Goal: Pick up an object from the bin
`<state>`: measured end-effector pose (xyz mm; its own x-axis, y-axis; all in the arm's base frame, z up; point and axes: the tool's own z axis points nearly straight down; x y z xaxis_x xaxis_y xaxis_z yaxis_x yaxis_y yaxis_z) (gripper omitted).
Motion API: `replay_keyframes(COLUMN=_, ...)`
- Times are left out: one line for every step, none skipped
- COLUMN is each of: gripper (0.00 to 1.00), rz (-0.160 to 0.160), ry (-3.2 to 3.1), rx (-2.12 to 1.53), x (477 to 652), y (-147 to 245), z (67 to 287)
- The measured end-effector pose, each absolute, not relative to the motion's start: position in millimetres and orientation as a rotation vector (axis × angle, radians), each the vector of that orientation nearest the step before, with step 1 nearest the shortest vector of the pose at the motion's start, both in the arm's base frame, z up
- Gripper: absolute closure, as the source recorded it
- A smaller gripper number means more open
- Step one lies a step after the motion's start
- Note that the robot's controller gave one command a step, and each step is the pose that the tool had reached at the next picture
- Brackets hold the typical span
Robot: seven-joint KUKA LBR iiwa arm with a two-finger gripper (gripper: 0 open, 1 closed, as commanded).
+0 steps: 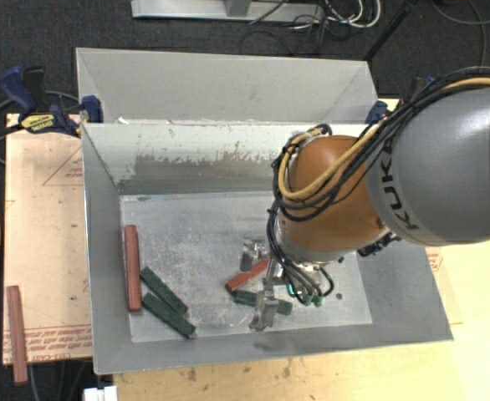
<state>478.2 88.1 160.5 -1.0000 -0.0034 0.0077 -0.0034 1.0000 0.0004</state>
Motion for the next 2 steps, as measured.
replay_keyframes(gripper=0.00, rz=0.000, ry=-3.140, rx=-0.042, x=556.5, y=40.9, z=66.8)
replay_keyframes(gripper=1.00, rz=-0.003, ry=-3.141, rx=-0.037, x=557.0, y=43.3, z=73.9)
